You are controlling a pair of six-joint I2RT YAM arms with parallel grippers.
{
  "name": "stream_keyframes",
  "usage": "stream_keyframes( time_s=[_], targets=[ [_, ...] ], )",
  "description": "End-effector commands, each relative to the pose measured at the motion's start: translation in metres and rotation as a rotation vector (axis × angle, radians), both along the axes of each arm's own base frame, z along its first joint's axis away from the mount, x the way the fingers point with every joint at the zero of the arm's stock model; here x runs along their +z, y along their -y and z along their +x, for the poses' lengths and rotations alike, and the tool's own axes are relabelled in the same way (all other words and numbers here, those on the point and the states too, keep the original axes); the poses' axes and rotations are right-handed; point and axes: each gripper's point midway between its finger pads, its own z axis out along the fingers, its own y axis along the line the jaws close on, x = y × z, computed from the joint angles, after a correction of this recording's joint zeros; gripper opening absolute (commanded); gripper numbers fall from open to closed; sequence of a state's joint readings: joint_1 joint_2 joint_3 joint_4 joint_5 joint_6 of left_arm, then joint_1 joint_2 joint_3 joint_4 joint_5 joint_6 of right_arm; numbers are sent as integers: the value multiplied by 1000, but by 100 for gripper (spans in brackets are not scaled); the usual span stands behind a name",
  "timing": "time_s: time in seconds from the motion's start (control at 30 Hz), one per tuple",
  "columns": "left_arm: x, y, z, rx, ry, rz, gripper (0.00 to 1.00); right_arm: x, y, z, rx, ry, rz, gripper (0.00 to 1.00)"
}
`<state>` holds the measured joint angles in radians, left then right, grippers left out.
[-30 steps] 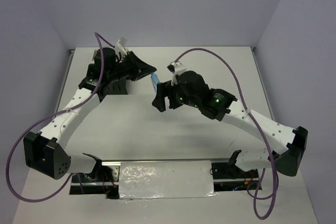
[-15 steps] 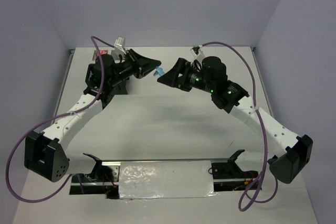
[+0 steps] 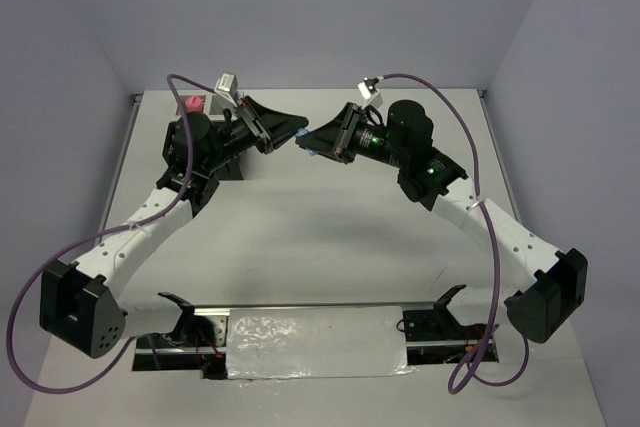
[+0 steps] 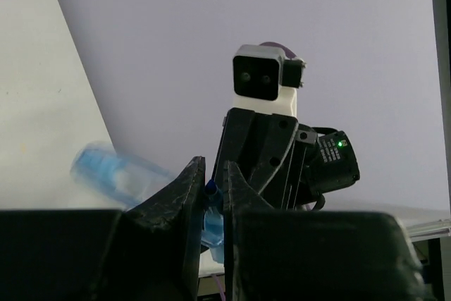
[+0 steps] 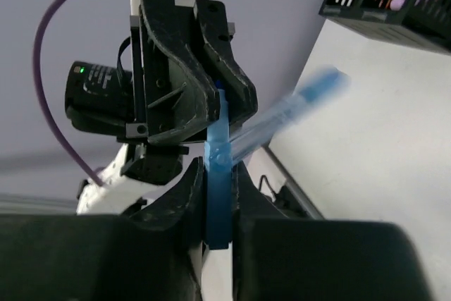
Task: Sort the stationery into containers
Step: Close the pen cap on the pen.
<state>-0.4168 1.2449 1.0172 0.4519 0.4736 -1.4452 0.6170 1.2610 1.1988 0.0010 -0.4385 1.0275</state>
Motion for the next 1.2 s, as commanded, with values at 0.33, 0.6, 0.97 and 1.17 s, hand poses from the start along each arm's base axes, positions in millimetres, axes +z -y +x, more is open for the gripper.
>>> stream_keyframes(
  time_s=[0.33, 0.6, 0.97, 1.17],
  targets=[
    [-15, -10, -2, 65, -59, 158, 99, -6, 10, 1, -7, -5, -111, 0],
    [-27, 1, -22, 16, -245, 93, 99, -6, 13, 4, -21, 59, -129, 0],
    [-31, 5, -19, 78, -304, 17, 99, 13, 0, -5, 51, 96, -47, 0],
    [-29, 1, -1, 153, -236, 19, 88, 19, -1, -19, 86, 86, -24, 0]
  ],
)
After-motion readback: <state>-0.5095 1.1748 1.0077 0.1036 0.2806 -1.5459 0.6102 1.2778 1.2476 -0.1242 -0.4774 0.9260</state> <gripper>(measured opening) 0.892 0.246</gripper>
